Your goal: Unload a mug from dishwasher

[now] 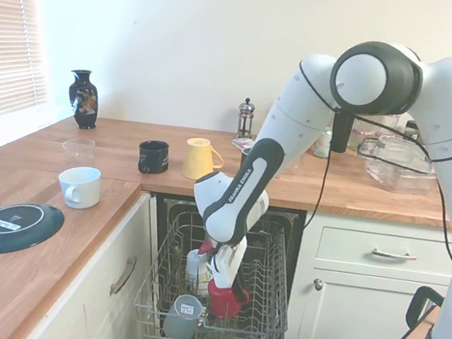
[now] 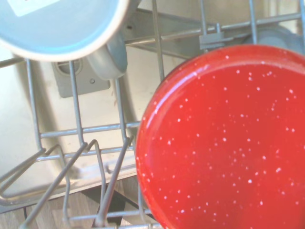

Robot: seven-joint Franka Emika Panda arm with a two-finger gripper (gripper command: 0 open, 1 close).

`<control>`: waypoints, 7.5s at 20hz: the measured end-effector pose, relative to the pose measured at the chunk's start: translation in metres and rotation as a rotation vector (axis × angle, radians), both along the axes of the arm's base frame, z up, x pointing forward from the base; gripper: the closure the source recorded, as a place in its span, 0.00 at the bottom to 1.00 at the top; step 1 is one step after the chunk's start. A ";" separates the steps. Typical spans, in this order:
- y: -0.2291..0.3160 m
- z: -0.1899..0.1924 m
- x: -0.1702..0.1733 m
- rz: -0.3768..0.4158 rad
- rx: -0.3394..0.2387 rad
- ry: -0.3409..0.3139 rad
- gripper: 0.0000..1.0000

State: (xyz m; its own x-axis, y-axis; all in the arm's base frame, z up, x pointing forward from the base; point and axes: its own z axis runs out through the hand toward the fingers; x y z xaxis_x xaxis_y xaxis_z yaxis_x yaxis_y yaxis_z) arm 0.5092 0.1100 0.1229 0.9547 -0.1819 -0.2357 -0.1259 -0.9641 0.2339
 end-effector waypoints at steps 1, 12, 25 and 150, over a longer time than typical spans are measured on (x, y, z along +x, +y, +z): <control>-0.001 0.007 -0.001 -0.004 0.001 -0.009 1.00; -0.032 0.097 -0.009 -0.103 0.053 -0.129 1.00; -0.129 0.196 0.014 -0.317 0.200 -0.191 1.00; -0.250 0.289 -0.142 -0.582 0.154 -0.451 0.00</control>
